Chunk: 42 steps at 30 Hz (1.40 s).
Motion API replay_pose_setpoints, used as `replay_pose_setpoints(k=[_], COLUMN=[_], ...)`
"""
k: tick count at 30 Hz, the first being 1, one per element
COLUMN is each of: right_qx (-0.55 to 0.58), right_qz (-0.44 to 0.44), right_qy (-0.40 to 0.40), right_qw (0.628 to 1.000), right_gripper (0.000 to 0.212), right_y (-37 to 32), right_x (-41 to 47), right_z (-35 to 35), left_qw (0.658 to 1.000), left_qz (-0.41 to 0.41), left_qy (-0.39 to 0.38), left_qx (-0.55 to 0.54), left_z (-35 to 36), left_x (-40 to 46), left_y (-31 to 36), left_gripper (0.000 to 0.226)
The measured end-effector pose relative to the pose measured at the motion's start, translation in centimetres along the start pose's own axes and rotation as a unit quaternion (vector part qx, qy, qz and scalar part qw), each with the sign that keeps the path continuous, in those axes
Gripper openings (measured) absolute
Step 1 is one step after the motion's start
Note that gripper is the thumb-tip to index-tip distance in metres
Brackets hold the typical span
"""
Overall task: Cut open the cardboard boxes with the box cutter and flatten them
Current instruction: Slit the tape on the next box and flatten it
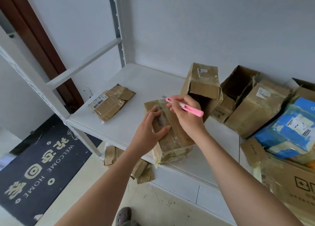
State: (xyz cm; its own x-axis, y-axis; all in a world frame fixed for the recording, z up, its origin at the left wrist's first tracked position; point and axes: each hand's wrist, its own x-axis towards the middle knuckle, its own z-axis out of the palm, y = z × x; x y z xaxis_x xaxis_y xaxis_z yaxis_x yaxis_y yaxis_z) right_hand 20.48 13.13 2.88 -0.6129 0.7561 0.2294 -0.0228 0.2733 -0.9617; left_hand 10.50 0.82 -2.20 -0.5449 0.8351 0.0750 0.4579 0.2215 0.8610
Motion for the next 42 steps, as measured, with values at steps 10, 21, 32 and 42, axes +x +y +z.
replay_pose_setpoints(k=[10, 21, 32, 42], right_qx=[-0.047, -0.165, -0.169, -0.182], right_qz=[0.031, -0.073, -0.039, -0.013], right_qy=[0.000, -0.045, -0.087, -0.110], right_qw=[0.998, 0.983, 0.981, 0.977], right_gripper=[0.008, 0.008, 0.005, 0.009], right_y=[2.8, 2.3, 1.1, 0.0], right_x=[1.8, 1.7, 0.4, -2.5], right_z=[1.4, 1.5, -0.2, -1.3], left_qw=[1.000, 1.000, 1.000, 1.000], left_qz=[0.013, 0.031, 0.016, 0.012], left_qy=[0.001, 0.000, -0.002, -0.003], left_qx=[-0.016, -0.001, 0.010, 0.017], left_z=[0.2, 0.1, 0.2, 0.4], left_x=[0.3, 0.1, 0.1, -0.1], left_y=[-0.9, -0.8, -0.7, -0.6], left_gripper=[0.046, 0.041, 0.040, 0.041])
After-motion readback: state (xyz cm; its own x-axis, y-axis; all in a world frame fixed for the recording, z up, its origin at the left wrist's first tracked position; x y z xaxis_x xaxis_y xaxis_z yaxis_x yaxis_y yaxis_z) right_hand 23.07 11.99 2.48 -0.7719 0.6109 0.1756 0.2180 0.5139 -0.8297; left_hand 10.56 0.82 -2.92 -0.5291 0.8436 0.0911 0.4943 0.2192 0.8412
